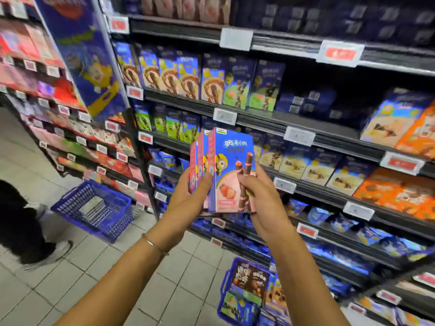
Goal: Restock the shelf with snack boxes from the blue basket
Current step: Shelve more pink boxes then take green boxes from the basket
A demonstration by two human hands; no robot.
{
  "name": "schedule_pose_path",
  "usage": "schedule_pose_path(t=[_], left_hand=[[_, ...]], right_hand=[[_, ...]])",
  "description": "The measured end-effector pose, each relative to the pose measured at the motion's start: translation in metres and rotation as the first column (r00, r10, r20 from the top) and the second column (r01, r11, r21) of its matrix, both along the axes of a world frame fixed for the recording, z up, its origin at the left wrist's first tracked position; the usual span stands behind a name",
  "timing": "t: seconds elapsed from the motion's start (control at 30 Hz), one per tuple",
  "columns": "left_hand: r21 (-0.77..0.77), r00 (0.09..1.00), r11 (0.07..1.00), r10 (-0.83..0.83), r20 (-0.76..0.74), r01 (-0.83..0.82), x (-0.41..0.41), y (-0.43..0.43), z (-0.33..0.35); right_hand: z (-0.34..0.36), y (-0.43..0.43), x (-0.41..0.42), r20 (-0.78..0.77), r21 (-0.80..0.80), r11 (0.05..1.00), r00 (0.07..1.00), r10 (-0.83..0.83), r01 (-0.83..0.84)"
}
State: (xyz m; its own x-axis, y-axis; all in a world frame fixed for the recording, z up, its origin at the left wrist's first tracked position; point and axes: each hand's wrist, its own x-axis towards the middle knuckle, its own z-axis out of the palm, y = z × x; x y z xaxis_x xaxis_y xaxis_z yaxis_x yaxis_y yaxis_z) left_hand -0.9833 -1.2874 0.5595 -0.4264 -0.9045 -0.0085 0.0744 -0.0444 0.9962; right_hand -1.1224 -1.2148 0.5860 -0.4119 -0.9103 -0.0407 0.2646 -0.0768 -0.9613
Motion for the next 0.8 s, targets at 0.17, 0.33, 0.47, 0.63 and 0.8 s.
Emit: schedule_pose_path(t=[0.17, 0.33, 0.47, 0.63, 0.8], left_hand=[[-0.100, 0.990, 0.990, 0.092, -0.111, -0.103, 0.037, -0.059, 0.043], [-0.142, 0.975, 0.980, 0.113, -0.189, -0.141, 0.060, -0.114, 0.075], [-0.170, 0.970, 0.977, 0.087, -0.226, -0.127, 0.064, -0.156, 0.089], [-0.211, 0.961, 0.966, 0.094, -0.260, -0.152, 0.060, -0.211, 0.101], [-0.234, 0.952, 0.955, 0.112, -0.283, -0.182, 0.054, -0.278, 0.115]], right_hand=[[0.062, -0.070, 0.039, -0.070, -0.079, 0.993, 0.995, 0.076, -0.082], [0.097, -0.121, 0.061, -0.130, -0.167, 0.979, 0.987, 0.094, -0.116], [0.112, -0.160, 0.062, -0.191, -0.186, 0.974, 0.977, 0.092, -0.128], [0.136, -0.211, 0.054, -0.191, -0.172, 0.974, 0.975, 0.116, -0.150], [0.152, -0.274, 0.045, -0.230, -0.155, 0.978, 0.968, 0.101, -0.139]])
